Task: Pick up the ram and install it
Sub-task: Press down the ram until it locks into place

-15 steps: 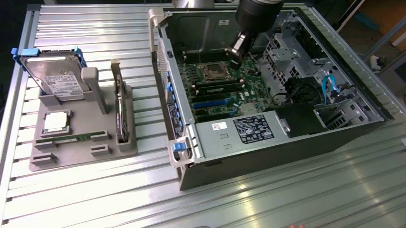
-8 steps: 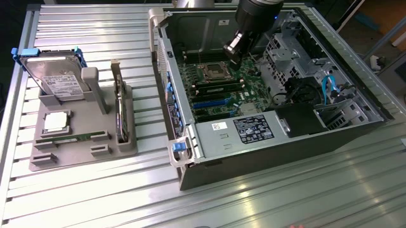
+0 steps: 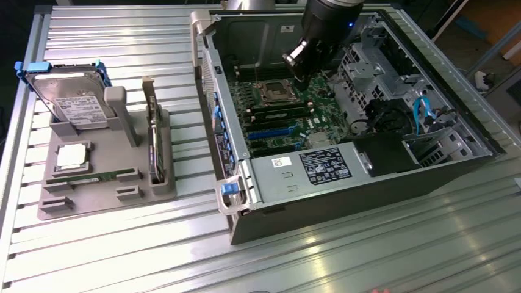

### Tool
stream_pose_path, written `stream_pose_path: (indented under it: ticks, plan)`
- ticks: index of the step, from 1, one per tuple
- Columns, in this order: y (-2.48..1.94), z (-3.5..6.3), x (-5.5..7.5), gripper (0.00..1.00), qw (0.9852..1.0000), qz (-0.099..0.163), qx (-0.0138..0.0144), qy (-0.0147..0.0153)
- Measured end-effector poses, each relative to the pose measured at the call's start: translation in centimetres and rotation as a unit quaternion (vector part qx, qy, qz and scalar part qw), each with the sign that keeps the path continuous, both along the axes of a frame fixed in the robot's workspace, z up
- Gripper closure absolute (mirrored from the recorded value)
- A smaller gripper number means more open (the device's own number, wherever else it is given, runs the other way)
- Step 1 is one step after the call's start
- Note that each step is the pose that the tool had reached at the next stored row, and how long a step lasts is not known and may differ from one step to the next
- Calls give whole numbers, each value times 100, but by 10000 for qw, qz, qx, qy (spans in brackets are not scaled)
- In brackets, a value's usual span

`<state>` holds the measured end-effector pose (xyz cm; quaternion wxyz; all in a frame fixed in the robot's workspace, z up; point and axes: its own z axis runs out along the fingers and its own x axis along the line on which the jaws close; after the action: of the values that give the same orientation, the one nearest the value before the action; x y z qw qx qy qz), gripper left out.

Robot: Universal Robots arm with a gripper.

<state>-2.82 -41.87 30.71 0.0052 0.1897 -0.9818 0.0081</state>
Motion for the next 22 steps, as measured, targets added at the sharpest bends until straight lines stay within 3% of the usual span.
stream_pose_path:
  ticks: [6, 11, 12, 17, 19, 20, 22]
  plan:
    - [0, -8, 0, 89, 9982, -596, 1, 0]
    - [0, -13, 0, 89, 9945, -1050, 0, 0]
    - [0, -15, 0, 89, 9934, -1149, 0, 0]
    - [0, -22, 0, 89, 9848, -1737, 0, 0]
    - [0, -25, 0, 89, 9794, -2021, 0, 0]
    - [0, -25, 0, 89, 9775, -2109, 0, 0]
    - [0, -25, 0, 89, 9770, -2134, 0, 0]
